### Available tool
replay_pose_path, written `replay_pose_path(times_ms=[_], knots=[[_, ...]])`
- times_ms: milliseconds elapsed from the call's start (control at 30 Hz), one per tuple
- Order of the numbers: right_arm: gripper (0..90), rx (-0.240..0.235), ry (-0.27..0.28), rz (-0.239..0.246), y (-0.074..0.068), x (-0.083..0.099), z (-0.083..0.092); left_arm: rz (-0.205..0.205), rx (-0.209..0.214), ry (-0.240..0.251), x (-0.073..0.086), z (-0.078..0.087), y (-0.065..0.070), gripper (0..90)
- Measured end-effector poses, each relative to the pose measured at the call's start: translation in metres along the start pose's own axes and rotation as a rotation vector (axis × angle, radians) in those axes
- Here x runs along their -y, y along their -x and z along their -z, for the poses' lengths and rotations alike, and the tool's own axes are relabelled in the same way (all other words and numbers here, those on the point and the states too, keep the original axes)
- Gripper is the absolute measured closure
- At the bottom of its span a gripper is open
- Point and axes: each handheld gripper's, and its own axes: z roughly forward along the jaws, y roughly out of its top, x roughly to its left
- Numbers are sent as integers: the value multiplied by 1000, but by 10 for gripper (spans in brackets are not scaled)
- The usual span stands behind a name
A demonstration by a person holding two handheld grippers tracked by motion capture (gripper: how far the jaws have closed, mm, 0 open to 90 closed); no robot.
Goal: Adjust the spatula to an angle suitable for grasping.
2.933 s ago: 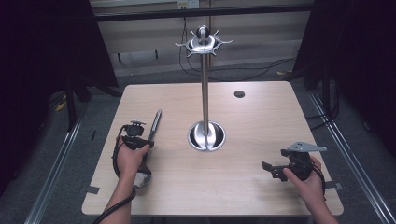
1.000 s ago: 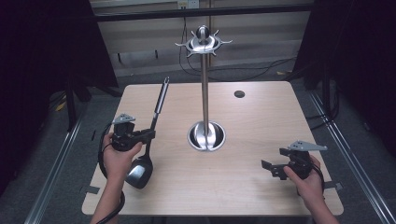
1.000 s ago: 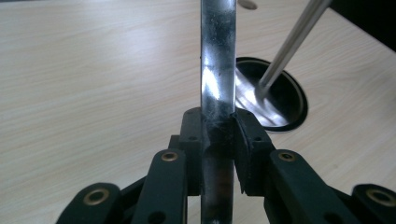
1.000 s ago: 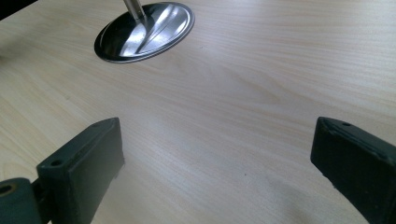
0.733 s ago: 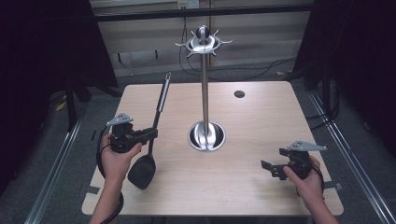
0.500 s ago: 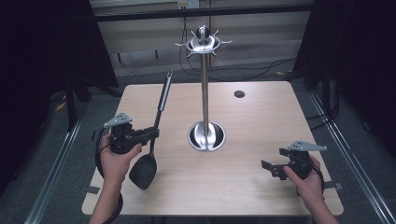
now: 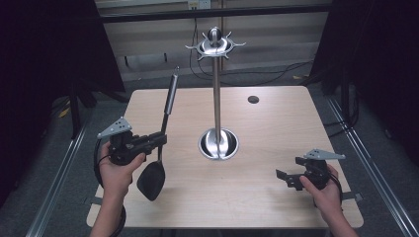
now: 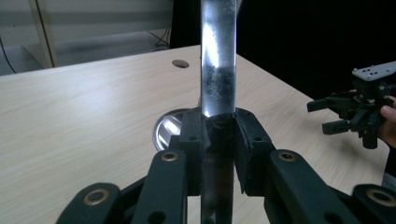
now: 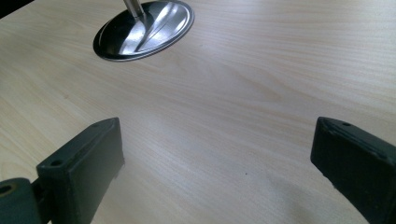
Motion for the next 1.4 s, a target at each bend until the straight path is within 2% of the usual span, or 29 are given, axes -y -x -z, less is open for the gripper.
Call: replay_pose_path(times_ms=[100,300,333,533,767,867,933,1000,1200,1333,1367,1400], knots=[[22,-1,2,3,0,0,0,1,4,23,-3,2,3,751],[22,2,2,0,0,0,1,-37,13,52,-10,3,18,752],[22,1,2,-1,0,0,1,-46,29,63,-11,2,20,752],[22,0,4,4,0,0,1,-71,33,70,-17,-3,26,751],[22,2,5,5,0,-1,1,-109,46,103,-17,-3,39,751],[22,4,6,2,0,-1,2,-124,67,102,-19,-4,44,752],[22,4,7,2,0,-2,2,-127,63,95,-20,-6,45,751],[22,4,8,0,0,-1,3,-131,39,78,-21,-9,46,751],[22,2,9,0,0,-2,3,-143,42,81,-19,-15,47,751],[22,2,3,1,1,-1,2,-150,20,78,-19,-18,47,751],[22,2,4,1,1,-1,2,-154,4,68,-19,-18,47,751],[22,0,6,1,0,-2,2,-144,20,79,-19,-20,47,751]])
